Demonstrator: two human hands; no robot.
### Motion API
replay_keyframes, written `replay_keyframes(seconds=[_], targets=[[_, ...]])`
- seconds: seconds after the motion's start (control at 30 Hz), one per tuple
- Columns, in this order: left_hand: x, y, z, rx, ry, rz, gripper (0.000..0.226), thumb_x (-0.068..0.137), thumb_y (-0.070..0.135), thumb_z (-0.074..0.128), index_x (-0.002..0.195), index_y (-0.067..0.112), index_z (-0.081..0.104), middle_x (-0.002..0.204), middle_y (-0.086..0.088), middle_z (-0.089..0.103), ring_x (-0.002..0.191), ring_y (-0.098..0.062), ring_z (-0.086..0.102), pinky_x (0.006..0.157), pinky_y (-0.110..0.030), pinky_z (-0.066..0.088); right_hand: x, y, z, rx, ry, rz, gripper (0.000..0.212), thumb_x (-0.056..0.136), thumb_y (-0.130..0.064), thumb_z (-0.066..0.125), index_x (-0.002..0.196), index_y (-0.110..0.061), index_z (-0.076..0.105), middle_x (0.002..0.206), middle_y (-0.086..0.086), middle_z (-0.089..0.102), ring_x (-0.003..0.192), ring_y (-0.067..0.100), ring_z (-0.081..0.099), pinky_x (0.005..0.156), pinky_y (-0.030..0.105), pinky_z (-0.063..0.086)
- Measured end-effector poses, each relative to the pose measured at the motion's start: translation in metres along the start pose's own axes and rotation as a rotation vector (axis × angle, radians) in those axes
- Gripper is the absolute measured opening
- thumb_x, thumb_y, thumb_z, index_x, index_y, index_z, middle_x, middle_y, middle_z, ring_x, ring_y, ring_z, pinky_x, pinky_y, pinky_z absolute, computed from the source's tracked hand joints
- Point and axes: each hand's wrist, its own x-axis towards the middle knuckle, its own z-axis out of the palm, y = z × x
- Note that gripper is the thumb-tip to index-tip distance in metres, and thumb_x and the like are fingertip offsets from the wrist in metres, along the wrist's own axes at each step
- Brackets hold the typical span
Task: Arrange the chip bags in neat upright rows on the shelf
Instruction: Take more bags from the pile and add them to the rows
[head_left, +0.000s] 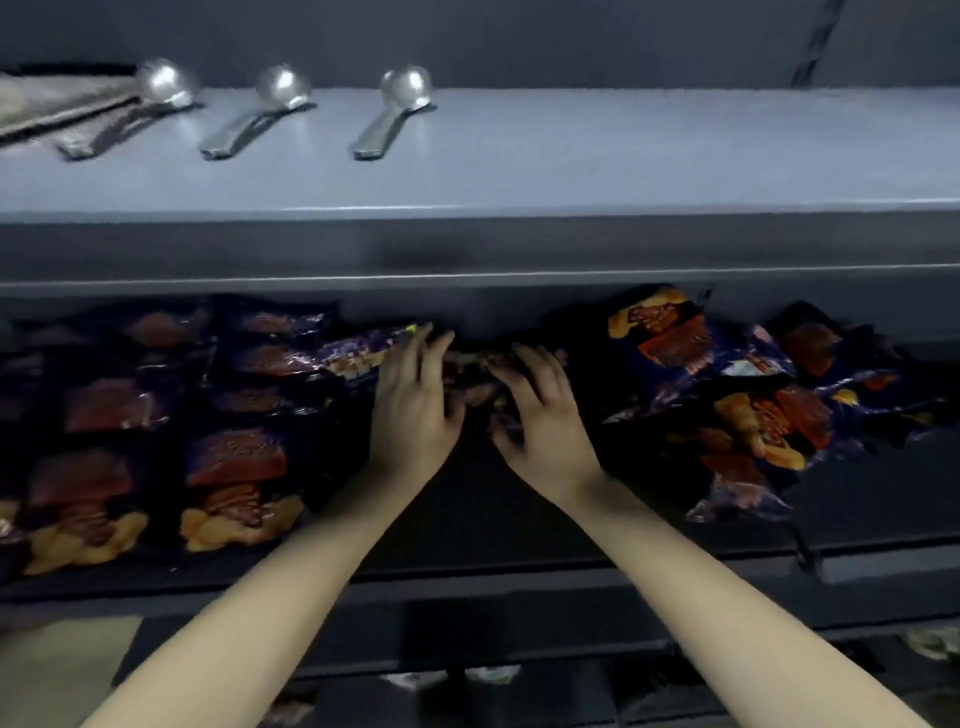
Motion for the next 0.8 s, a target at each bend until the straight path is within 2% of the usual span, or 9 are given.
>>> replay_keyframes(seconds=[0.1, 0.17, 0.23, 0.4, 0.47, 0.57, 0.67, 0.8], targets=[[0.013, -0.047, -0.022, 0.167, -0.131, -0.11, 0.072, 0.074, 0.011, 0.068, 0.138, 0.004, 0.035, 0.135, -0.021, 0.044, 0.128, -0.038, 0.038, 0.108, -0.048, 0.029, 0.018, -0.013, 0.034, -0.15, -0.177, 0.016, 0.061, 0.079, -0.018, 0.064, 0.137, -0.015, 0.045, 0.147, 0.015, 0.033, 0.138, 0.041, 0.023, 0.113, 0.055, 0.018], [0.018, -0.07, -0.031, 0.23, -0.236, -0.152, 0.08, 0.076, 0.017, 0.069, 0.143, 0.006, 0.026, 0.138, -0.02, 0.041, 0.129, -0.037, 0.035, 0.11, -0.045, 0.024, 0.026, -0.016, 0.052, -0.215, -0.203, -0.003, 0.063, 0.078, -0.018, 0.064, 0.137, -0.018, 0.044, 0.146, 0.015, 0.034, 0.136, 0.042, 0.024, 0.112, 0.058, 0.018], [0.02, -0.084, -0.036, 0.276, -0.271, -0.157, 0.082, 0.077, 0.021, 0.069, 0.145, 0.009, 0.023, 0.138, -0.017, 0.041, 0.129, -0.034, 0.034, 0.112, -0.043, 0.019, 0.033, -0.014, 0.067, -0.265, -0.203, -0.029, 0.065, 0.076, -0.017, 0.066, 0.137, -0.018, 0.044, 0.144, 0.016, 0.036, 0.135, 0.043, 0.027, 0.111, 0.06, 0.018], [0.019, -0.084, -0.028, 0.413, -0.279, 0.089, 0.078, 0.071, 0.019, 0.072, 0.14, 0.01, 0.036, 0.134, -0.014, 0.047, 0.129, -0.032, 0.038, 0.114, -0.045, 0.017, 0.049, -0.01, 0.093, -0.362, -0.241, -0.001, 0.076, 0.083, -0.031, 0.063, 0.147, -0.019, 0.024, 0.151, 0.013, 0.024, 0.141, 0.039, 0.015, 0.114, 0.056, 0.003], [0.018, -0.071, -0.009, 0.407, -0.327, 0.205, 0.078, 0.073, 0.02, 0.071, 0.141, 0.01, 0.035, 0.142, -0.013, 0.04, 0.134, -0.031, 0.033, 0.116, -0.044, 0.013, 0.055, -0.003, 0.095, -0.41, -0.291, 0.032, 0.076, 0.086, -0.035, 0.058, 0.149, -0.02, 0.017, 0.152, 0.012, 0.02, 0.142, 0.038, 0.011, 0.114, 0.055, -0.002], [0.015, -0.059, 0.017, 0.365, -0.36, 0.255, 0.076, 0.076, 0.016, 0.069, 0.142, 0.007, 0.033, 0.146, -0.014, 0.036, 0.137, -0.03, 0.029, 0.116, -0.041, 0.004, 0.055, 0.004, 0.091, -0.458, -0.324, 0.055, 0.065, 0.088, -0.028, 0.055, 0.145, -0.02, 0.024, 0.145, 0.011, 0.032, 0.138, 0.039, 0.02, 0.112, 0.061, 0.004], [0.014, -0.052, 0.036, 0.312, -0.402, 0.198, 0.08, 0.074, 0.017, 0.071, 0.142, 0.006, 0.032, 0.142, -0.014, 0.041, 0.132, -0.031, 0.036, 0.114, -0.039, 0.017, 0.045, 0.016, 0.082, -0.498, -0.343, 0.066, 0.058, 0.088, -0.023, 0.053, 0.141, -0.021, 0.029, 0.14, 0.009, 0.038, 0.135, 0.038, 0.026, 0.111, 0.063, 0.006], [0.014, -0.035, 0.058, 0.145, -0.513, 0.117, 0.077, 0.083, 0.022, 0.065, 0.145, 0.006, 0.023, 0.147, -0.014, 0.033, 0.131, -0.03, 0.037, 0.099, -0.035, 0.039, 0.036, 0.038, 0.069, -0.553, -0.349, 0.092, 0.058, 0.087, -0.022, 0.053, 0.141, -0.022, 0.03, 0.138, 0.009, 0.039, 0.134, 0.037, 0.027, 0.112, 0.061, 0.005]])
